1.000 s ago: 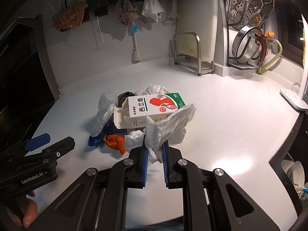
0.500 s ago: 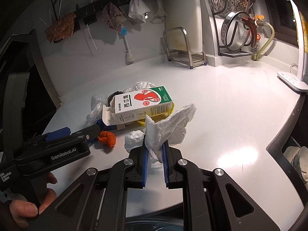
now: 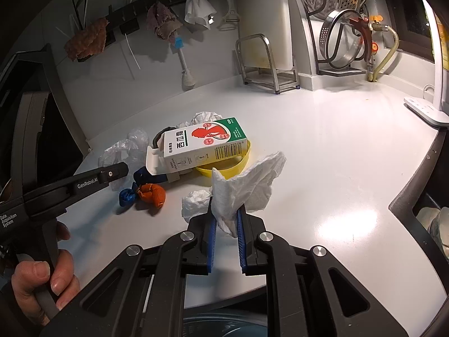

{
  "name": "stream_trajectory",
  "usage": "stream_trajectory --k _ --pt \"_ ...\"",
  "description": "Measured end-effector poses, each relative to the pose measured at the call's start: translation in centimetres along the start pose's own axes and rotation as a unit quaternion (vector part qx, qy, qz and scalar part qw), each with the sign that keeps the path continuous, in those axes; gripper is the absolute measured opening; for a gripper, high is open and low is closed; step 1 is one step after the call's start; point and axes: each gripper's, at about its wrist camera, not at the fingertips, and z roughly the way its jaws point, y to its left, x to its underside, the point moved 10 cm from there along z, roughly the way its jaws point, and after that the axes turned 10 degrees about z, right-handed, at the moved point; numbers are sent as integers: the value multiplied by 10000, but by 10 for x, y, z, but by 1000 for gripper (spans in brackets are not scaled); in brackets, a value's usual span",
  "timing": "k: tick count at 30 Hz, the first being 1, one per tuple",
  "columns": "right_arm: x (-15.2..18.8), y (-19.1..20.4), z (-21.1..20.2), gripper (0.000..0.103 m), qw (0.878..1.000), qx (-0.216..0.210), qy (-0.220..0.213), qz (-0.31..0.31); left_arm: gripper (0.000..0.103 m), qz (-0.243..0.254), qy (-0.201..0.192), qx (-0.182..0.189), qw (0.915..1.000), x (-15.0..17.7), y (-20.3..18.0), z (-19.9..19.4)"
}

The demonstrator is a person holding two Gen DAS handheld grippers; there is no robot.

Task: Collect trash
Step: 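Grasp the clear plastic bag with the left tool while the right tool holds the tissue, then carry bag and tissue over the basket and open both tools to drop them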

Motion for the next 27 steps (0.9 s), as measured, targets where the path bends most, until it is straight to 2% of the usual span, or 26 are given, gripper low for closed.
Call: stream_trajectory --k 9,21,27 --pt "8 2 -19 13 10000 76 -18 -2 4 220 -194 -246 9993 4 7 -44" --pt "27 6 -75 13 9997 224 -105 -9 4 206 -256 -164 9993 26 7 -102" --pt "46 13 -99 13 9997 218 -63 -50 4 426 -203 -135 9988 49 -5 -127"
